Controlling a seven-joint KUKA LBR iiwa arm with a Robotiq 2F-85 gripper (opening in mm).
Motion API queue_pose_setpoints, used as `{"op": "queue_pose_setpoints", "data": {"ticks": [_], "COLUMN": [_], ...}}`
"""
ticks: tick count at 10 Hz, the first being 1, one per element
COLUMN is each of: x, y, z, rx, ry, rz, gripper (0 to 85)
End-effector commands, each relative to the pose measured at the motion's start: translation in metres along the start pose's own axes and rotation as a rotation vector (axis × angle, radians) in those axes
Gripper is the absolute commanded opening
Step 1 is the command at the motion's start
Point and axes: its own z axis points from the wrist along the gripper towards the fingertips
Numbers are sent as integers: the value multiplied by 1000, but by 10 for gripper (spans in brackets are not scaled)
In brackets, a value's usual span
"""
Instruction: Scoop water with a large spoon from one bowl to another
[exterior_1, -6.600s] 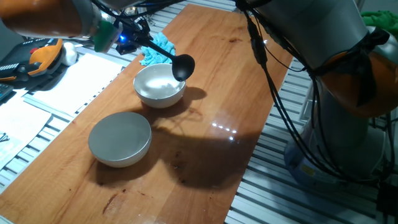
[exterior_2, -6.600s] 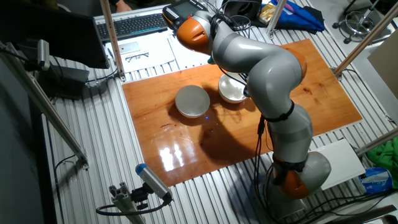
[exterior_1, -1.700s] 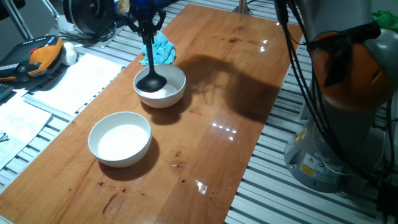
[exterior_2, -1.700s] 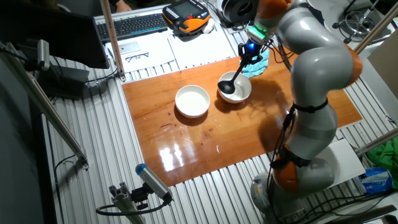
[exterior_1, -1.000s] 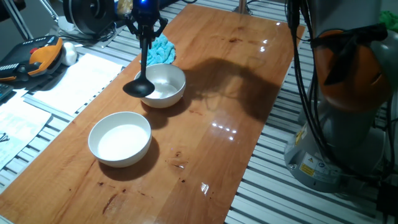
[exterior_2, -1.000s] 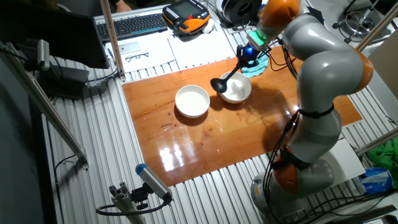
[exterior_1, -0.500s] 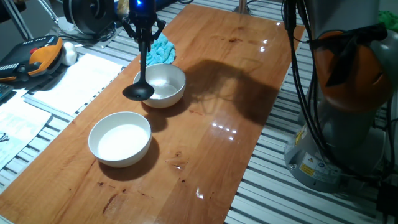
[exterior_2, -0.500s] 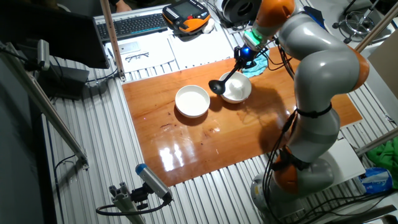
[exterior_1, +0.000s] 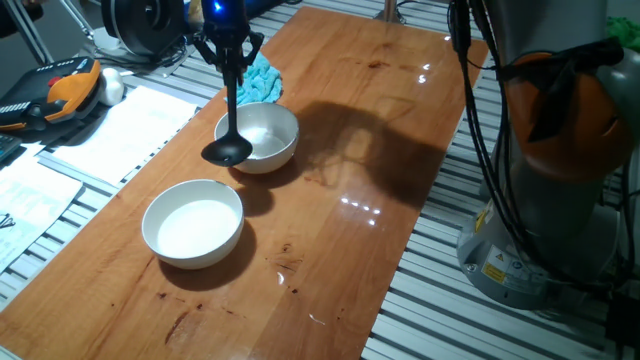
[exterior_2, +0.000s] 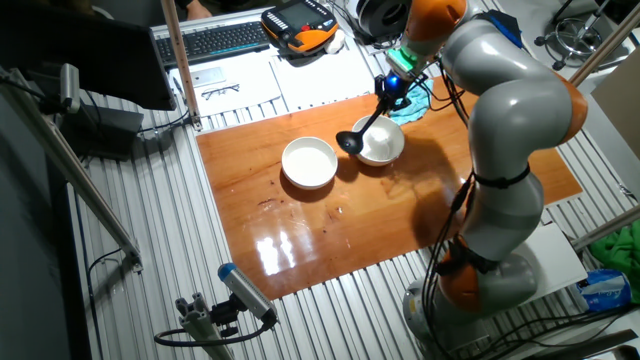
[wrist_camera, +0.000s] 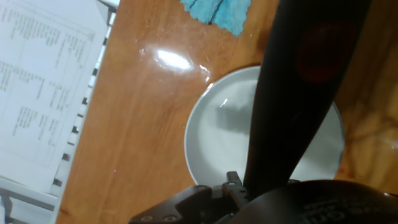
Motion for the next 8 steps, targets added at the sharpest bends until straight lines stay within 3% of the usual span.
{"op": "queue_pose_setpoints", "data": {"ticks": [1, 2, 5, 8], "x": [8, 17, 20, 28], "y": [-1, -2, -5, -6], "z": [4, 8, 6, 12], "rx": [4, 5, -13, -9], "ry": [-19, -31, 12, 20], "rz": [2, 11, 41, 93], "gripper": [0, 0, 0, 0]}}
